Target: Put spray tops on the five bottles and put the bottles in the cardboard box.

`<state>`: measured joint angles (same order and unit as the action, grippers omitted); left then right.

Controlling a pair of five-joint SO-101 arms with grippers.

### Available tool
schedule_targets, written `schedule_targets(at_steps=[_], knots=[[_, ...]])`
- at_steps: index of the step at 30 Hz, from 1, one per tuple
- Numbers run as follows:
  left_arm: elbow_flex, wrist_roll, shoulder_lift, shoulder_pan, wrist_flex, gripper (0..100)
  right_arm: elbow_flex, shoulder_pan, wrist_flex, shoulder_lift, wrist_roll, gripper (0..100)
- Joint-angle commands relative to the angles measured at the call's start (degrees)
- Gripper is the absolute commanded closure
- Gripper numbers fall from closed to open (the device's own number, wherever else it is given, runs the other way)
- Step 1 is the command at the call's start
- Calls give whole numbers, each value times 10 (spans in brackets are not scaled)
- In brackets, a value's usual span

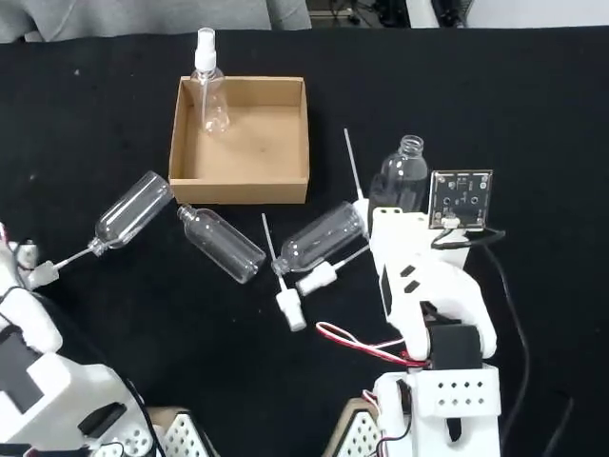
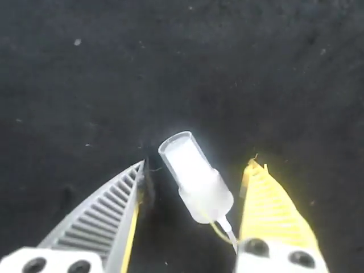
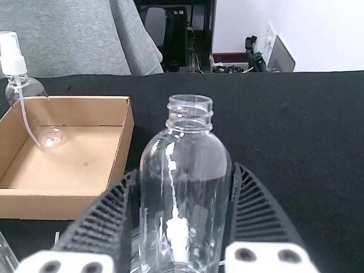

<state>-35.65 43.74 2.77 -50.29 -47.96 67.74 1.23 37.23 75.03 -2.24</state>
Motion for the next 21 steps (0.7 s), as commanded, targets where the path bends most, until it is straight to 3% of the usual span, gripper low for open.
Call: schedule_targets(at_steps=[1,10,21], knots=[[-12,6,4,8,47,751,-2,-8,-18,10,3,881],[-18,6,2,36,53,755,-2,-8,-18,10,3,881],[24,3,-89,30,69,938,-2,-8,-18,10,3,881]])
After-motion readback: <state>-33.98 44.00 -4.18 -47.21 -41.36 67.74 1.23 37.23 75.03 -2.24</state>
